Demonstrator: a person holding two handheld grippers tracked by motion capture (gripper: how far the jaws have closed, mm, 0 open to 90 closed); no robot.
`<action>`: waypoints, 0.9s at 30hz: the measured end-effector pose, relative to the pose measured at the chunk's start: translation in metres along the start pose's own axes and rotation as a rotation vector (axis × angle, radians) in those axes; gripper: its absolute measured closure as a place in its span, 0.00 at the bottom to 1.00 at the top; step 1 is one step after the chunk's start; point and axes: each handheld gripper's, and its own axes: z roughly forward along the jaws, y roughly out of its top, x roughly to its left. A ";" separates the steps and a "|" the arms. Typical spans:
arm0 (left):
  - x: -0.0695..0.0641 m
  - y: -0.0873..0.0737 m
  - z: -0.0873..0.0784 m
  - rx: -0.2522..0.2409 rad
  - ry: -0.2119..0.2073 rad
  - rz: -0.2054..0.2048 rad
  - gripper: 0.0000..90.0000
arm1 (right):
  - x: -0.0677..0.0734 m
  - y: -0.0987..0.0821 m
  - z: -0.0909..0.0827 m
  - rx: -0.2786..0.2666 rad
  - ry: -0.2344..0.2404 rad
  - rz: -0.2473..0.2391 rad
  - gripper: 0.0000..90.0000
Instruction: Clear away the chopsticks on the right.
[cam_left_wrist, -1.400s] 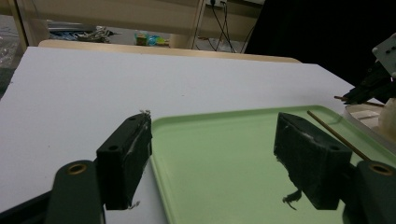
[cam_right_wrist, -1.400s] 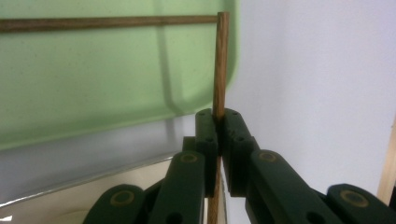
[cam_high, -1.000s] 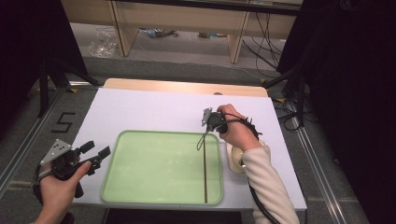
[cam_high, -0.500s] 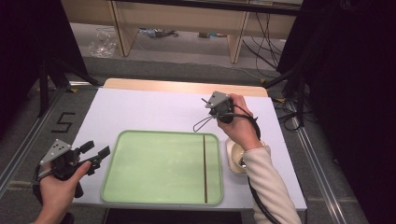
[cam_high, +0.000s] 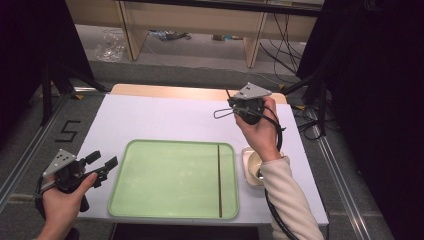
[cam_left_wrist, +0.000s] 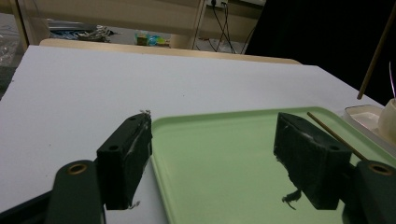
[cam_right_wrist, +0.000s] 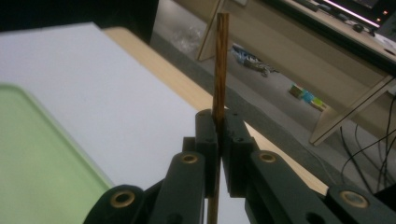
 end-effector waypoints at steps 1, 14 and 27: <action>0.000 0.000 0.000 0.000 0.000 0.001 0.31 | -0.001 0.001 -0.002 0.000 0.009 0.021 0.97; -0.001 0.000 0.000 0.003 0.001 0.002 0.31 | -0.003 0.007 -0.012 0.063 0.036 0.319 0.97; -0.001 0.000 0.000 0.006 0.001 0.004 0.31 | -0.004 0.003 -0.008 0.175 0.030 0.452 0.97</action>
